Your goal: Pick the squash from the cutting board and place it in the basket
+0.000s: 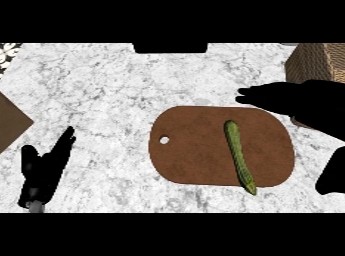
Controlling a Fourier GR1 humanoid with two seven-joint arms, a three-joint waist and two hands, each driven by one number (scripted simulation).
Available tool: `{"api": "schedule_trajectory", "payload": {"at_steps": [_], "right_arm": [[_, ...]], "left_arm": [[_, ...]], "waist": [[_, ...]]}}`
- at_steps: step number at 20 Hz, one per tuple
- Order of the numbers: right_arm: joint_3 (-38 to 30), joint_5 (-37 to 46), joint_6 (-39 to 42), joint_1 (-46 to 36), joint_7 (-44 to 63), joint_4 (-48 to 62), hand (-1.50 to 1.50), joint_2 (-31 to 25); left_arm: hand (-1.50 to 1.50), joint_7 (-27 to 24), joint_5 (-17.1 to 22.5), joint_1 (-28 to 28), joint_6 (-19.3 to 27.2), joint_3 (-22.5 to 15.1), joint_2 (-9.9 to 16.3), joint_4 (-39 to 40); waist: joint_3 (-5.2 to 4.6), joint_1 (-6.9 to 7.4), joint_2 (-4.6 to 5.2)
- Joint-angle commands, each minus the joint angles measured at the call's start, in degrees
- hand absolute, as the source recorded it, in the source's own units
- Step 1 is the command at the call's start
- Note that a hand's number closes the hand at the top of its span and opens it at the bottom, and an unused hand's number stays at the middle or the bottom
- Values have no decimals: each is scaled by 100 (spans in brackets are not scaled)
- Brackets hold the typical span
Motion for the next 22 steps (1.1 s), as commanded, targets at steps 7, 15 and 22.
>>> {"api": "schedule_trajectory", "payload": {"at_steps": [7, 15, 22], "right_arm": [[483, 1370, -425, 664, -618, 284, -150, 485], [773, 2171, -867, 899, -1146, 536, -150, 781], [779, 2689, -1220, 904, -1759, 1311, -150, 991]], "left_arm": [[0, 316, -74, 399, -115, -139, -124, 272], [0, -39, -115, 394, -248, 36, -222, 635], [0, 400, -168, 301, -192, 2, -241, 258]], "waist": [[-66, 28, 63], [-72, -7, 61], [-69, 44, 69]]}}
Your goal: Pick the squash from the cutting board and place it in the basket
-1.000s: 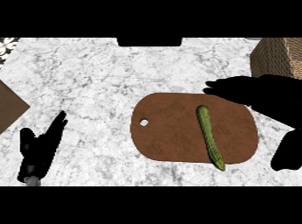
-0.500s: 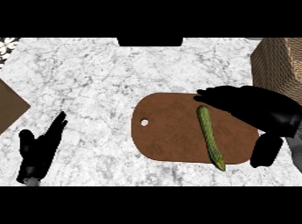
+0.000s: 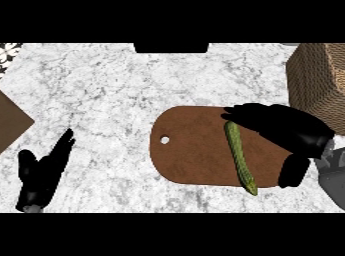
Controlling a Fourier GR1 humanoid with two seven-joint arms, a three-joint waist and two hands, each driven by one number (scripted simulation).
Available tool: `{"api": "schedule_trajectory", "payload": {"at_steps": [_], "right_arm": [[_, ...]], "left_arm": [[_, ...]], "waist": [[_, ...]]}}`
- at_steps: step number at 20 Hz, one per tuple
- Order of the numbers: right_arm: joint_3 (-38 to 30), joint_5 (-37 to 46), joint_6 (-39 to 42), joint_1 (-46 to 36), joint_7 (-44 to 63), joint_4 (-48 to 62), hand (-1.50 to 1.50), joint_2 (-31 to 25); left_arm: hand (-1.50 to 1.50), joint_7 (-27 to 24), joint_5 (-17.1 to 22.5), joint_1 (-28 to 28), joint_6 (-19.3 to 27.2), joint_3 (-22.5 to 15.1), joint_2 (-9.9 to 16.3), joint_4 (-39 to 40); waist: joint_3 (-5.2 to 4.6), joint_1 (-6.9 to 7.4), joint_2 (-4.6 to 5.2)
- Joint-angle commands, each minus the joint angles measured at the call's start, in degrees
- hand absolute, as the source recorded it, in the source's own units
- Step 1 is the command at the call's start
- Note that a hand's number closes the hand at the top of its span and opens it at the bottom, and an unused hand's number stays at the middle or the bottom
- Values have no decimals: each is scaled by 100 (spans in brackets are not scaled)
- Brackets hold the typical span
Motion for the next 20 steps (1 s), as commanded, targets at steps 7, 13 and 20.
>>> {"api": "schedule_trajectory", "payload": {"at_steps": [7, 13, 20], "right_arm": [[101, 614, -303, 235, -519, 355, -150, 297], [620, 1331, -283, 129, -224, 874, -150, 623], [523, 1540, -448, 254, -484, 1097, -150, 805]], "left_arm": [[0, 448, 24, 193, -120, 85, -41, 381], [0, 558, -22, 117, -193, 79, -77, 367], [0, 457, -102, 355, -223, 221, -71, 409]], "waist": [[-79, -20, 44], [-80, -9, 48], [-79, -12, 43]]}}
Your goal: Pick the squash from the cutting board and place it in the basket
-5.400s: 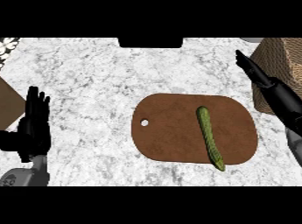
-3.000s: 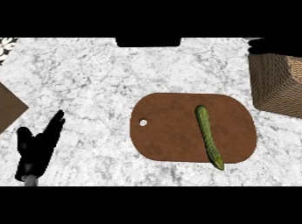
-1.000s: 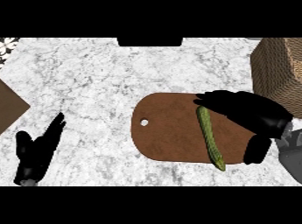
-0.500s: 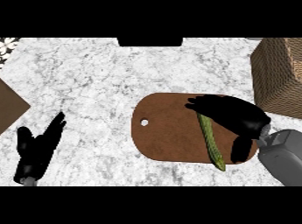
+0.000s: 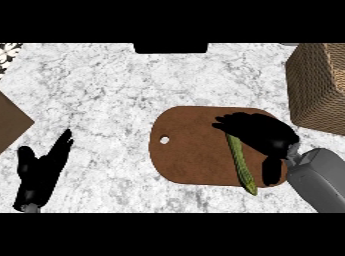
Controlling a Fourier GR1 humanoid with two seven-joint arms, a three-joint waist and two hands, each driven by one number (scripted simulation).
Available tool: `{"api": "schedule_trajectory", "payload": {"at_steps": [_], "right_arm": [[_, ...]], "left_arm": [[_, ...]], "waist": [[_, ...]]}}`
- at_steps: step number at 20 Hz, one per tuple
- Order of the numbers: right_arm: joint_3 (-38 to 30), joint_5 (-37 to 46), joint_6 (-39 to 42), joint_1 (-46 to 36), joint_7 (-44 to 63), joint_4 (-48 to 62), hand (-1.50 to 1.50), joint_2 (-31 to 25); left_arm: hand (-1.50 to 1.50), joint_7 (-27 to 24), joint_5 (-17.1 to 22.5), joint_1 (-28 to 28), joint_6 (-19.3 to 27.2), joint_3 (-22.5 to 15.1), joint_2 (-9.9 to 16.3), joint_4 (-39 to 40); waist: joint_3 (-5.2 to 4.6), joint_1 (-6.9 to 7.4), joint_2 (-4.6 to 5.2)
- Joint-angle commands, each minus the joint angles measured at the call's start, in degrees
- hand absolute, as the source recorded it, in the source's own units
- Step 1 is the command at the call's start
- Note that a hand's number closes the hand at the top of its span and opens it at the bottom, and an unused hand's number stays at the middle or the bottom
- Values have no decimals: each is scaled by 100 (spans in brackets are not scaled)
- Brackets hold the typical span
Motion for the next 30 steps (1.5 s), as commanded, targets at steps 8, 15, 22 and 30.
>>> {"api": "schedule_trajectory", "payload": {"at_steps": [8, 15, 22, 30], "right_arm": [[-18, 351, -186, 372, -190, -149, -150, 193], [109, 887, -521, -132, -686, 373, 150, 316], [168, 1357, -1102, 56, -1319, 640, 150, 143], [-995, 1446, -1403, 867, 2252, 726, 150, 1254]], "left_arm": [[0, -98, -272, 411, 33, -128, -290, 500], [0, 39, -232, 367, -87, -88, -301, 389], [0, 151, -303, 194, -151, -87, -364, 475], [0, 90, -283, 519, -14, 95, -308, 247]], "waist": [[-82, -40, 44], [-80, 48, 64], [-79, -15, 62], [-95, -289, -1]]}}
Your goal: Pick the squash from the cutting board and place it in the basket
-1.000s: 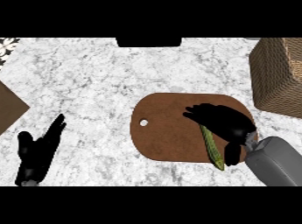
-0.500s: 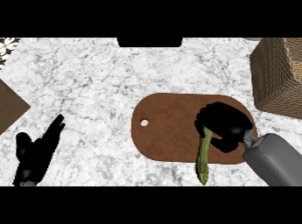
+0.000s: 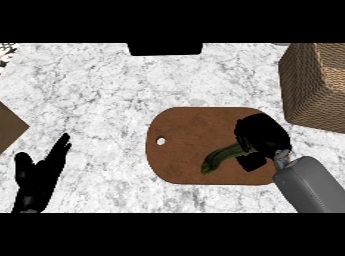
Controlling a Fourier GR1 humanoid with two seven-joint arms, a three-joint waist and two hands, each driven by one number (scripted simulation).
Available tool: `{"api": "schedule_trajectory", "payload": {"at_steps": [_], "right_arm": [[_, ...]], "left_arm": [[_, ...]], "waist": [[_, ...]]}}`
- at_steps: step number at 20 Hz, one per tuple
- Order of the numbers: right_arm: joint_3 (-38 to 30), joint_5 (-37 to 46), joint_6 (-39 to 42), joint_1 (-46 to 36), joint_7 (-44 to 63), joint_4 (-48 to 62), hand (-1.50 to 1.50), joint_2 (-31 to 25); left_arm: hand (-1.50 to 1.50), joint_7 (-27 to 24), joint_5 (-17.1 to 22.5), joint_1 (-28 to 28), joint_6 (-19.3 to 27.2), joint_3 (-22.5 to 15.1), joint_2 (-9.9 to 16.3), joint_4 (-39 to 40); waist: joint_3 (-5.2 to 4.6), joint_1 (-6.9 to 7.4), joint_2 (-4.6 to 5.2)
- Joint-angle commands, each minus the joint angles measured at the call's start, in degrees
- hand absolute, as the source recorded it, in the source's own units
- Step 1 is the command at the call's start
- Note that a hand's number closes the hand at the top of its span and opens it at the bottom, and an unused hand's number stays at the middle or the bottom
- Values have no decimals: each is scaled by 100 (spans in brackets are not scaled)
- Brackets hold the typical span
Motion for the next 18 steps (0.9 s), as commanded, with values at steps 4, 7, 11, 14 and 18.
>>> {"api": "schedule_trajectory", "payload": {"at_steps": [4, 7, 11, 14, 18], "right_arm": [[-351, 588, -511, 337, 2359, -623, 150, 848], [-678, 274, -901, 476, 2654, -1313, 150, 1368], [-1651, -555, -2056, 179, 2416, -2131, 150, 2062], [-1819, -329, -2165, -68, 2675, -2935, 150, 1904], [-2432, -530, -1790, -416, 3398, -3840, 150, 1728]], "left_arm": [[0, 170, -75, 353, 17, -172, -165, 333], [0, 236, -115, 260, 56, -134, -139, 288], [0, 252, -18, 336, 7, -20, -74, 239], [0, 315, -56, 320, 71, -148, -249, 203], [0, 339, 93, 116, -120, 160, -23, 435]], "waist": [[-66, -1, 81], [-60, -47, 76], [-41, -120, 60], [-59, -73, 63], [-65, -60, 81]]}}
